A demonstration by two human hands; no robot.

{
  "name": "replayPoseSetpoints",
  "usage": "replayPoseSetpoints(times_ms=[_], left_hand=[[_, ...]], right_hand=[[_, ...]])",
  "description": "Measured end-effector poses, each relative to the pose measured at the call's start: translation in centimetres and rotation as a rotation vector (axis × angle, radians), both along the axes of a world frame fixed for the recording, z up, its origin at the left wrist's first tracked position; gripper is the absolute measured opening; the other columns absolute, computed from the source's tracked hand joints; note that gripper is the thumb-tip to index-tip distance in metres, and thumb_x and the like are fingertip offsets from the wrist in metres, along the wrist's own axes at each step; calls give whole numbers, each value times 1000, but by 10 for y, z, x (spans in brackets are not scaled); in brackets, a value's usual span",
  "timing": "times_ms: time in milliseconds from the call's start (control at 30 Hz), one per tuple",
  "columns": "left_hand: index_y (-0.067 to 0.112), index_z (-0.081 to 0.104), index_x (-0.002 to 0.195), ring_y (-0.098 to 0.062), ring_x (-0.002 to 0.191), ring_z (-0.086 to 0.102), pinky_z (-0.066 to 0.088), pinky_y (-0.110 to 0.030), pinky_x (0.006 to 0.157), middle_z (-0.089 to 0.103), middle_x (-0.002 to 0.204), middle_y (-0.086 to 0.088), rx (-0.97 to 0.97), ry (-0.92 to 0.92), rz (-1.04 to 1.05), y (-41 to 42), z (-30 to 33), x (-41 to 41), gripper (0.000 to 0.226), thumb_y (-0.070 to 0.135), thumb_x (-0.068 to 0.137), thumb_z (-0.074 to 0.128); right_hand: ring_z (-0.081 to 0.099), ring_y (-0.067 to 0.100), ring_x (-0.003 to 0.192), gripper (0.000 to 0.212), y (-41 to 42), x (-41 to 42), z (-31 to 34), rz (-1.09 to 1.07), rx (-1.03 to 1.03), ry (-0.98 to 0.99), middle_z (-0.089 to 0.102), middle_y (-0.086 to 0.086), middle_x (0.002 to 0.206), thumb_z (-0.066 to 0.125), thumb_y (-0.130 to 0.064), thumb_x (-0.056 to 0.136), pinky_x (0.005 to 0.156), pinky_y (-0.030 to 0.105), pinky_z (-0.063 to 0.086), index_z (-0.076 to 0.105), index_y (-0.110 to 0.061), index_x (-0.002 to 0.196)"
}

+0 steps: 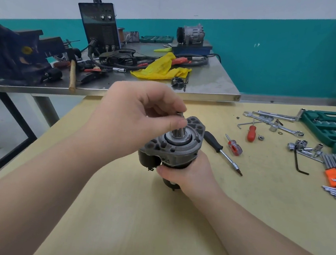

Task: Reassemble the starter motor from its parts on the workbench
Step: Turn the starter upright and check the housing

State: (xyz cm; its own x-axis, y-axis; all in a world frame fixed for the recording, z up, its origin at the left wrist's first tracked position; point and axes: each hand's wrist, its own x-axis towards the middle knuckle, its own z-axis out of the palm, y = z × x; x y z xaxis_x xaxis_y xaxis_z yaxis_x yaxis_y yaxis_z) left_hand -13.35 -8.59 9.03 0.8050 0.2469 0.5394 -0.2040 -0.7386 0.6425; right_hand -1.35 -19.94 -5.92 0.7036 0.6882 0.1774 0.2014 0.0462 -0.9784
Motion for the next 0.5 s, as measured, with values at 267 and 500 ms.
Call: replayPoseSetpoints(times_ms=[267,500], left_hand=[[28,85,98,4,94,49,43,-25,88,59,96,14,438,107,10,-18,6,27,14,25,85,90],[30,82,83,19,93,53,46,-10,81,65,90,29,410,241,-7,-12,4,38,10,26,82,90]], right_hand=[[74,3,84,45,2,0,-2,-2,-6,15,79,-15,91,84,-43,56,65,15,53,73,-36,100],[67,7,59,34,3,1,0,24,18,58,73,-10,72,87,-25,62,51,17,49,68,-33,89]])
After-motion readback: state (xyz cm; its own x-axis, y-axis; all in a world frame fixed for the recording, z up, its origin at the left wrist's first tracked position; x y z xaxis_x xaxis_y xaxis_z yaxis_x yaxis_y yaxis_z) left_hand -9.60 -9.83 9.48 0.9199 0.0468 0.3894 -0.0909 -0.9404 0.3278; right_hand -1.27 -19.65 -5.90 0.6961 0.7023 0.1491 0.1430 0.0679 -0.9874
